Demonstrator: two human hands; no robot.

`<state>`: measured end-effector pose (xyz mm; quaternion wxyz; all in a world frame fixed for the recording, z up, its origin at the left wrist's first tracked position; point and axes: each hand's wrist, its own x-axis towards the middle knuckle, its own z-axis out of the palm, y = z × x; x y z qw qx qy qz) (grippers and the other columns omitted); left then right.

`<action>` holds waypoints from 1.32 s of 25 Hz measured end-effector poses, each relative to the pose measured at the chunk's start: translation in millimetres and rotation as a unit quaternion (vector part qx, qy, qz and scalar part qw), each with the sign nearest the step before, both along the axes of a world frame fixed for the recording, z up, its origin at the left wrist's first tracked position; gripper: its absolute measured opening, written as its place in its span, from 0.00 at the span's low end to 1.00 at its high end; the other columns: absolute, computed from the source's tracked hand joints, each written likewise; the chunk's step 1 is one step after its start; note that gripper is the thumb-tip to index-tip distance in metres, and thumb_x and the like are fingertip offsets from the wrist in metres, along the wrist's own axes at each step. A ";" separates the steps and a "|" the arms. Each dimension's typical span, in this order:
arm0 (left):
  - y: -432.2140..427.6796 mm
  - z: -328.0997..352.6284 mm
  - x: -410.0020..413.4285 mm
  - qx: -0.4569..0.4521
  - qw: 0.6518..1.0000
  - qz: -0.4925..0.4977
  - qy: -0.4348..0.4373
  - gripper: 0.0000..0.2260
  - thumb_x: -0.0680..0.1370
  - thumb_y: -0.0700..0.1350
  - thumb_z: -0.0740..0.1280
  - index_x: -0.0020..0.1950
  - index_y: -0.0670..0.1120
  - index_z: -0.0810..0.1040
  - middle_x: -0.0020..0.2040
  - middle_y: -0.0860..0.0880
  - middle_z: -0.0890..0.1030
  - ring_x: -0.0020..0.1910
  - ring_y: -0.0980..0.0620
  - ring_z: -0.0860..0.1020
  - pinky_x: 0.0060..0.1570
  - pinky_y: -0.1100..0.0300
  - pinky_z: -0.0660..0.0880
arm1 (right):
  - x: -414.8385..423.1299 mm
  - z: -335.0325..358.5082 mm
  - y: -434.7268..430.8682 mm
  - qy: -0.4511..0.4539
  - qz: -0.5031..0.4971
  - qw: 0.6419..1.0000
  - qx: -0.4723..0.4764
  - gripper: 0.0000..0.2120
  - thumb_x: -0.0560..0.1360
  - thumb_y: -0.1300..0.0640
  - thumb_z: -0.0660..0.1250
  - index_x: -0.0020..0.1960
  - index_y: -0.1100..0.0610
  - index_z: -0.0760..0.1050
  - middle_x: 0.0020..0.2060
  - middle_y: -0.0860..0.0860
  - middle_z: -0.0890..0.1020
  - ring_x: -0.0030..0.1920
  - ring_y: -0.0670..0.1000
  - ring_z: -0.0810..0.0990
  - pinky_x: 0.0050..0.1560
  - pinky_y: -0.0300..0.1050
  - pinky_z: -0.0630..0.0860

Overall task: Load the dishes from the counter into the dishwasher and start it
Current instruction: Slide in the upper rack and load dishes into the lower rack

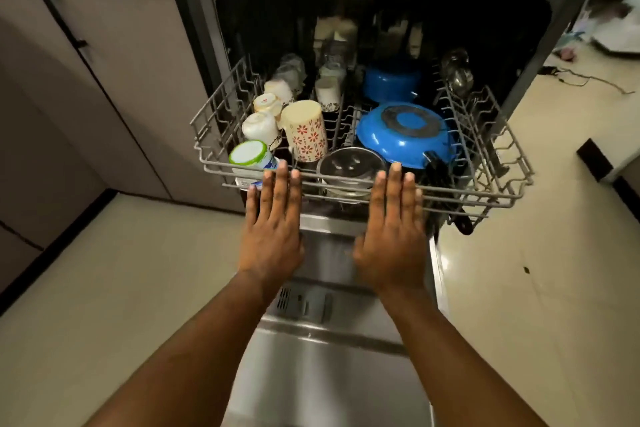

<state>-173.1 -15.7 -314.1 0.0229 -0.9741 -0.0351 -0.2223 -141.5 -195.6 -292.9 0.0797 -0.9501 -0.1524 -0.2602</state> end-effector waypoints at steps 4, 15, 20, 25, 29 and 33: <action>7.6 -11.7 33.2 0.000 0.997 -0.007 -0.076 0.38 0.77 0.49 0.61 0.81 0.43 0.43 0.80 0.43 0.42 0.80 0.44 0.43 0.76 0.45 0.40 | 33.4 -15.2 5.5 -0.051 -0.011 0.999 -0.003 0.43 0.68 0.59 0.65 0.78 0.64 0.49 0.77 0.61 0.49 0.78 0.59 0.45 0.76 0.56 0.43; 9.1 -21.4 50.3 -0.008 0.997 -0.011 -0.082 0.41 0.77 0.49 0.60 0.79 0.45 0.35 0.79 0.44 0.35 0.78 0.44 0.36 0.77 0.42 0.42 | 40.6 -28.4 11.7 -0.079 -0.056 0.994 -0.048 0.45 0.71 0.57 0.62 0.78 0.63 0.38 0.77 0.61 0.39 0.77 0.60 0.38 0.77 0.55 0.40; 11.3 -7.7 60.3 -0.018 0.999 -0.018 -0.040 0.41 0.78 0.51 0.59 0.78 0.46 0.32 0.78 0.45 0.32 0.78 0.45 0.33 0.77 0.44 0.40 | 46.7 -11.2 18.9 -0.010 -0.060 0.996 -0.057 0.48 0.72 0.51 0.63 0.77 0.63 0.33 0.76 0.61 0.34 0.77 0.60 0.36 0.77 0.55 0.41; 14.9 -3.4 73.6 -0.035 0.999 -0.028 -0.017 0.42 0.78 0.54 0.59 0.78 0.45 0.31 0.78 0.45 0.30 0.78 0.45 0.34 0.78 0.46 0.43 | 53.1 2.2 27.2 0.042 -0.063 0.995 -0.058 0.50 0.73 0.47 0.64 0.76 0.63 0.31 0.75 0.61 0.33 0.77 0.60 0.35 0.77 0.55 0.42; 22.3 5.0 86.2 -0.013 0.999 -0.035 0.013 0.43 0.79 0.55 0.60 0.78 0.46 0.30 0.77 0.45 0.29 0.78 0.45 0.34 0.77 0.46 0.41 | 63.9 15.4 29.9 0.074 -0.068 0.992 -0.079 0.51 0.73 0.45 0.65 0.76 0.63 0.32 0.76 0.61 0.33 0.77 0.60 0.36 0.77 0.55 0.43; 33.5 11.7 101.1 -0.020 0.998 -0.049 0.036 0.43 0.79 0.53 0.62 0.77 0.47 0.30 0.77 0.46 0.29 0.78 0.46 0.35 0.77 0.46 0.42 | 76.2 25.1 37.2 0.103 -0.076 0.988 -0.092 0.51 0.74 0.45 0.66 0.77 0.63 0.32 0.76 0.60 0.34 0.77 0.59 0.36 0.77 0.54 0.43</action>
